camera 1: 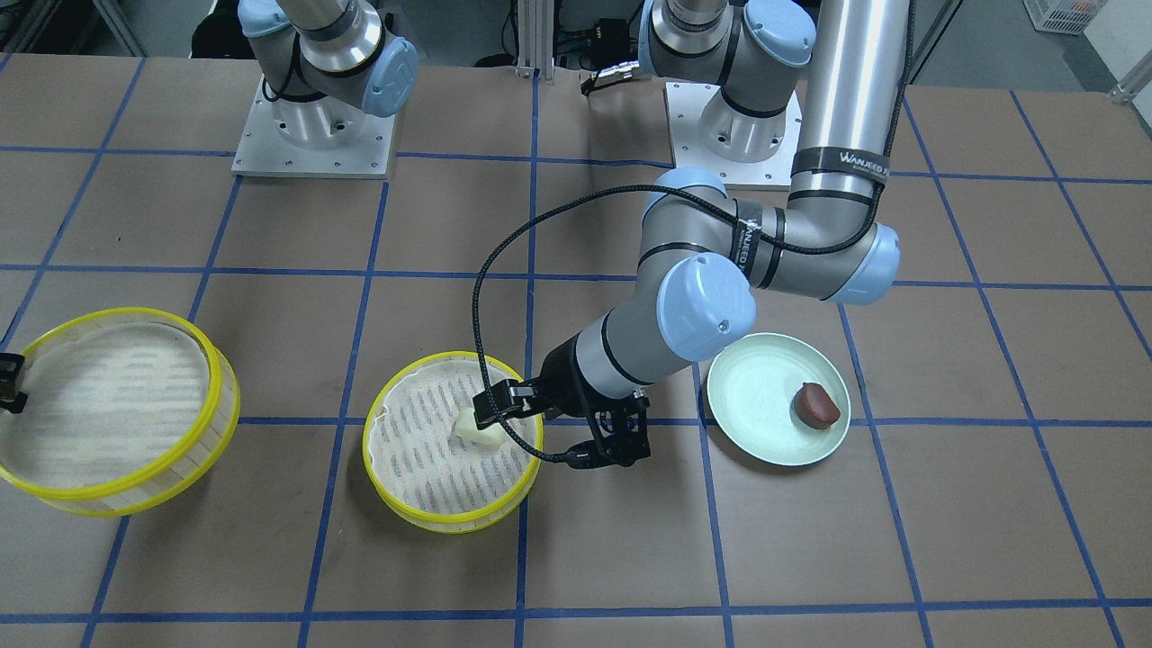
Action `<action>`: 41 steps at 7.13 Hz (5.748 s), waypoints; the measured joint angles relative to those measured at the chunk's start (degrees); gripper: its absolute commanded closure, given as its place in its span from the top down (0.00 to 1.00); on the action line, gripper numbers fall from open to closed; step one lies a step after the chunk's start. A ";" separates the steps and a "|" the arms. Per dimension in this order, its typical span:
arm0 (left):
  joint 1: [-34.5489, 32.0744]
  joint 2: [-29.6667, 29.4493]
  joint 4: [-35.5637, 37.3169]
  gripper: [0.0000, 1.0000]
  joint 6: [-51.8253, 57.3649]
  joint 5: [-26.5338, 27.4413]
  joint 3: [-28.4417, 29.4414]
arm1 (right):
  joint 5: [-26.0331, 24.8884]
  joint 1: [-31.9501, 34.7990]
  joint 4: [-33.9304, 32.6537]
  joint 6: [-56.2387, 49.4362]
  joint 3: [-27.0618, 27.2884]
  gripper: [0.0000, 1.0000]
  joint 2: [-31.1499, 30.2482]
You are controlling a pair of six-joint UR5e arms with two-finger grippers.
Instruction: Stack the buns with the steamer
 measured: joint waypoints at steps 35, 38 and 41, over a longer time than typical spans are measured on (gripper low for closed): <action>4.03 7.81 -2.79 0.00 -3.16 -6.69 -4.06 | 0.83 26.41 -3.40 30.73 2.88 1.00 -0.48; 1.29 4.63 4.20 0.79 -6.79 -10.70 -5.55 | 1.00 23.43 15.07 25.91 -6.87 1.00 -9.12; -1.23 1.74 9.37 1.00 -12.15 -10.29 -6.04 | 1.15 24.75 23.06 25.86 -8.39 1.00 -16.57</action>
